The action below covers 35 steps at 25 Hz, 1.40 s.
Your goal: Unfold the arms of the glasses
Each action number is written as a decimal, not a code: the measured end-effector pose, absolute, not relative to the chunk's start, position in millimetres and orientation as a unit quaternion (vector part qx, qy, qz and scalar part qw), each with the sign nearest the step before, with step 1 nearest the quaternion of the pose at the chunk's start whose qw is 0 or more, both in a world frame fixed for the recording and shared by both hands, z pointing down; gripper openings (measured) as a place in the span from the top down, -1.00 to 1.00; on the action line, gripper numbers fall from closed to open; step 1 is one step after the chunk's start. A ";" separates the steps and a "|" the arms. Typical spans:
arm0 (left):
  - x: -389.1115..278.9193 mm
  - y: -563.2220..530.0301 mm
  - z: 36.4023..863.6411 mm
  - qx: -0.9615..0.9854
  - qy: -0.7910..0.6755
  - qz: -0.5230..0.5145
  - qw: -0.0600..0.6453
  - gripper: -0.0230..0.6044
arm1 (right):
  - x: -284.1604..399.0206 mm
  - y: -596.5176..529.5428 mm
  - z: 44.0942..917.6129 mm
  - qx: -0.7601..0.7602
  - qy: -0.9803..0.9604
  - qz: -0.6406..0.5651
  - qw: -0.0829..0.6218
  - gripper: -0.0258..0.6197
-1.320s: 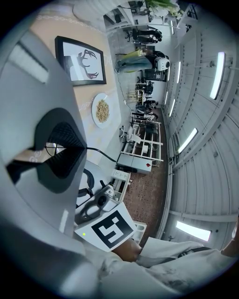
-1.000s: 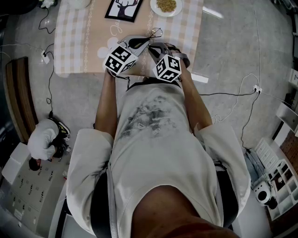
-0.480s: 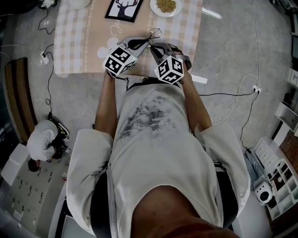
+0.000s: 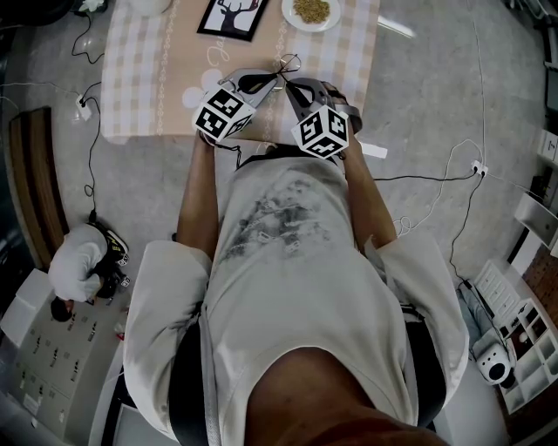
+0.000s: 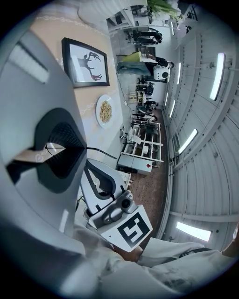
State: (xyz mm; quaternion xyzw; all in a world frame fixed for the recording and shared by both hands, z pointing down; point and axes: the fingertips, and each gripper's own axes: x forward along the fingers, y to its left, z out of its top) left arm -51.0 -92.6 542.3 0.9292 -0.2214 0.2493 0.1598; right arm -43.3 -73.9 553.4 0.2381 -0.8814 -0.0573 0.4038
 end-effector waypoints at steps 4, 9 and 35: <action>-51.2 -91.7 542.5 0.929 -0.221 0.249 0.159 0.91 | -39.8 -75.9 549.9 0.247 -0.879 -0.058 0.403 0.85; -52.3 -90.8 542.6 0.929 -0.221 0.249 0.159 0.91 | -36.5 -77.1 546.5 0.255 -0.877 -0.058 0.403 0.85; -56.0 -85.8 545.4 0.926 -0.230 0.250 0.164 0.91 | -4.3 -89.7 523.0 0.318 -0.860 -0.050 0.395 0.85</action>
